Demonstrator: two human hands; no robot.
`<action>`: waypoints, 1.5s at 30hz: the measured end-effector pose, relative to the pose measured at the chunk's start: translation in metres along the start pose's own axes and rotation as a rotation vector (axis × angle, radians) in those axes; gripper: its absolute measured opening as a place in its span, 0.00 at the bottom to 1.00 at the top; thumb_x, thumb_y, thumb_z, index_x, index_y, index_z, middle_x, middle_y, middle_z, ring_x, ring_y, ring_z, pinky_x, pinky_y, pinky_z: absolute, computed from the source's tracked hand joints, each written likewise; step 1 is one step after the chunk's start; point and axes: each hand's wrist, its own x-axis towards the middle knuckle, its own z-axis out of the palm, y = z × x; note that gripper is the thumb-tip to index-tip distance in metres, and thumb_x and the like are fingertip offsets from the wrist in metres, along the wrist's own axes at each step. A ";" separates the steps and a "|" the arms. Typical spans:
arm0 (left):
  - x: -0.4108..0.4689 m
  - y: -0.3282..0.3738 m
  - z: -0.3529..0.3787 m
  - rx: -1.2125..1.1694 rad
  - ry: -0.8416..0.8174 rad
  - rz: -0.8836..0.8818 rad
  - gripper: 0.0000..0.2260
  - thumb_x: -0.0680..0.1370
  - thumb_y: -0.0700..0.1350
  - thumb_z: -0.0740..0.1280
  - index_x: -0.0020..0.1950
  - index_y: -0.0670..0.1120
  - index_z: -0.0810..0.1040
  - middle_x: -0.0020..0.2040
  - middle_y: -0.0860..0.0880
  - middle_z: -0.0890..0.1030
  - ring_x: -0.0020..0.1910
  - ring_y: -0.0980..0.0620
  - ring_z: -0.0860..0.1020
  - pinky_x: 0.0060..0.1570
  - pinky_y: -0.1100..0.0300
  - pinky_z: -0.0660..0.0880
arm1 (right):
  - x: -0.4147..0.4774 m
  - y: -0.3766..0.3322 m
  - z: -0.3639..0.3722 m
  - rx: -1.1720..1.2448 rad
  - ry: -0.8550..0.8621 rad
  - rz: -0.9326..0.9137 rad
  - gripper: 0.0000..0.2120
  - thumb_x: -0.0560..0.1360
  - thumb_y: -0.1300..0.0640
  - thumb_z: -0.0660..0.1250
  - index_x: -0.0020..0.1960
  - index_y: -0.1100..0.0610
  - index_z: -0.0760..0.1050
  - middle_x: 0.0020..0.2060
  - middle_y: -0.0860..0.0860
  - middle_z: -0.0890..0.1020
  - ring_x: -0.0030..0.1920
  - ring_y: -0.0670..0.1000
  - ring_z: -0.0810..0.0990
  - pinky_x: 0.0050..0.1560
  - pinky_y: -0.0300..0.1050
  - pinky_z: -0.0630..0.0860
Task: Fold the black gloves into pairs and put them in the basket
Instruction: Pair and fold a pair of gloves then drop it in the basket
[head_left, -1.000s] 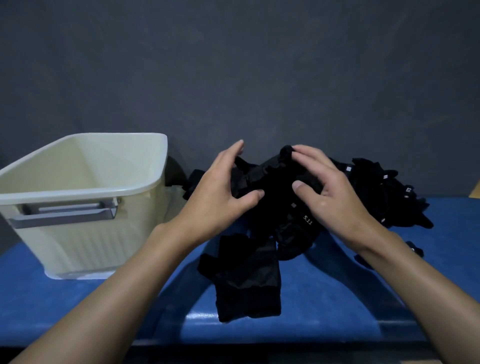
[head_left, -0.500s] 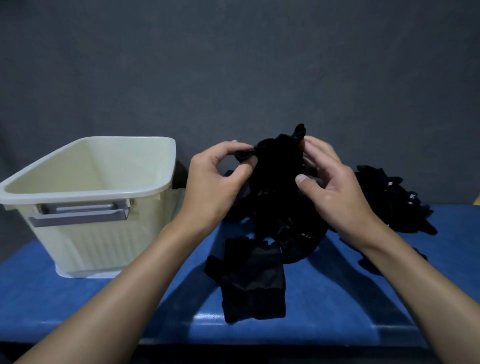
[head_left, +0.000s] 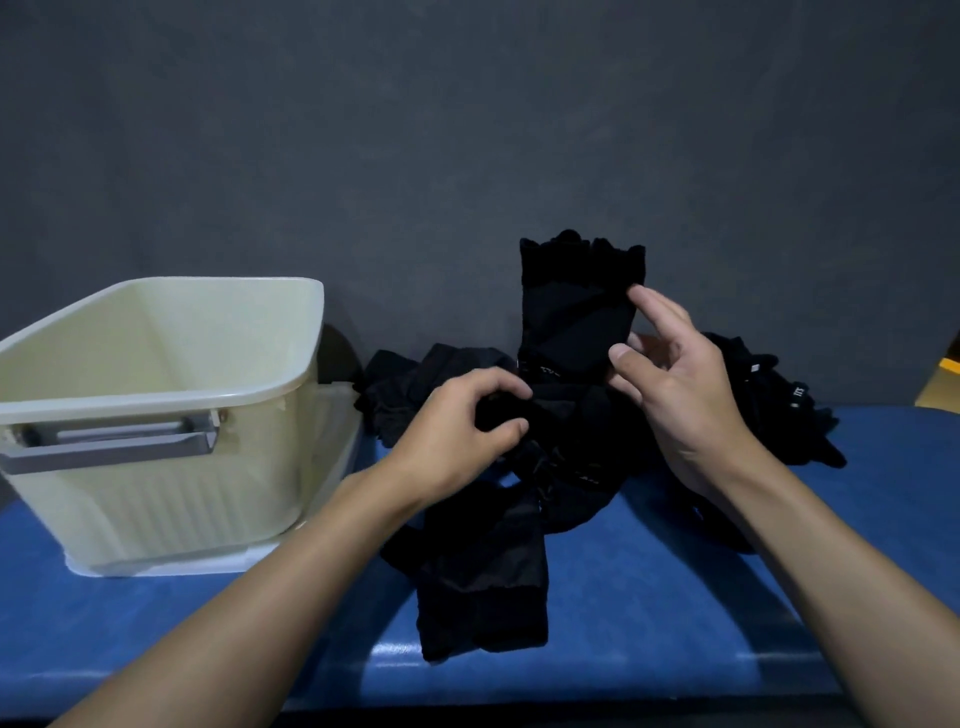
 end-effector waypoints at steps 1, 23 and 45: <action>0.000 0.001 0.002 0.034 -0.017 0.012 0.13 0.78 0.44 0.71 0.61 0.54 0.80 0.60 0.60 0.78 0.63 0.63 0.74 0.65 0.66 0.68 | 0.001 0.000 -0.001 0.006 0.013 0.006 0.25 0.78 0.66 0.65 0.73 0.51 0.68 0.65 0.30 0.68 0.64 0.43 0.73 0.65 0.52 0.75; 0.021 0.036 0.019 0.208 -0.116 0.110 0.16 0.80 0.52 0.62 0.67 0.55 0.76 0.67 0.62 0.72 0.69 0.60 0.69 0.70 0.46 0.66 | -0.001 -0.037 -0.052 0.182 0.143 0.030 0.25 0.72 0.58 0.69 0.68 0.49 0.73 0.54 0.51 0.75 0.50 0.50 0.75 0.64 0.64 0.73; -0.017 0.070 -0.020 -0.630 0.157 -0.114 0.16 0.78 0.42 0.71 0.64 0.53 0.76 0.57 0.45 0.84 0.58 0.49 0.82 0.56 0.52 0.80 | -0.047 -0.059 -0.002 0.531 0.013 0.129 0.24 0.75 0.77 0.62 0.66 0.59 0.70 0.49 0.45 0.84 0.55 0.53 0.83 0.47 0.46 0.81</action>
